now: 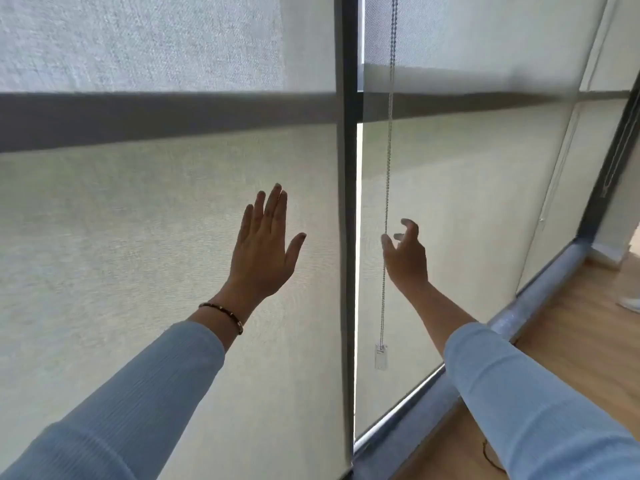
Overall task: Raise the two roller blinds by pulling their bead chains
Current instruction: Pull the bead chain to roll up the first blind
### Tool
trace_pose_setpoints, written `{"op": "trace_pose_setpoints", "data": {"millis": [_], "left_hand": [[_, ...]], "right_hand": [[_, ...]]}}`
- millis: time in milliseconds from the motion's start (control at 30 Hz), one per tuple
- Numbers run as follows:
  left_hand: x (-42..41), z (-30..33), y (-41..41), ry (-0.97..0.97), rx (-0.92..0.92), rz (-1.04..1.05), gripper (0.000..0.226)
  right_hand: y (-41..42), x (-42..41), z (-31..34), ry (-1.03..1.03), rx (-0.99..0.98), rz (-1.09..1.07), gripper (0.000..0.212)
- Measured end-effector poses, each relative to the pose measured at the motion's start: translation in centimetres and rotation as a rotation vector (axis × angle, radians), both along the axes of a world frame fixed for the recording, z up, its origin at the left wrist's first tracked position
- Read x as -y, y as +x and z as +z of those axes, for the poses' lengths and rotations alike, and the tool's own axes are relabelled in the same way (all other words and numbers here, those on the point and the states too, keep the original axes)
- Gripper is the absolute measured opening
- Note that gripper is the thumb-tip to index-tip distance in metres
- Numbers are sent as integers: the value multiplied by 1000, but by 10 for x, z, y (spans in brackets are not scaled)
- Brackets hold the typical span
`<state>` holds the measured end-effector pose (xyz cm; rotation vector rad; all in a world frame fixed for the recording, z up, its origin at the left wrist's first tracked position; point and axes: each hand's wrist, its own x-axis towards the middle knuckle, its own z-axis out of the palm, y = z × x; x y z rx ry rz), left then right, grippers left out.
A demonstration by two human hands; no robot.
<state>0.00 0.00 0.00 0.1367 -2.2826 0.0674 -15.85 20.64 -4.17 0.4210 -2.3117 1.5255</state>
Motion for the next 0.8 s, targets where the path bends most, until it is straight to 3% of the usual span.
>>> {"op": "trace_pose_setpoints", "data": {"millis": [133,267,367,433,567,800], "left_hand": [[-7,3,-23,197,21,-162,52],[-17,6,-31,473,-29,-227,36],[-30,22,-42,823,-19,-271,38],[-42,38,-45,982,-41,-355,39],[-70,75,-37,1104,-52,-516,39],[-110,150,-6,1102,-8,-754,48]], "right_hand": [[-39,10,0,-69,124,170,45],[-42,27,-5,-308,-55,293,23],[-22,36,-7,-440,-129,365,28],[-7,37,-11,-421,-143,411,36],[26,29,-21,-345,-147,459,34],[112,15,-40,-459,-63,520,40]]}}
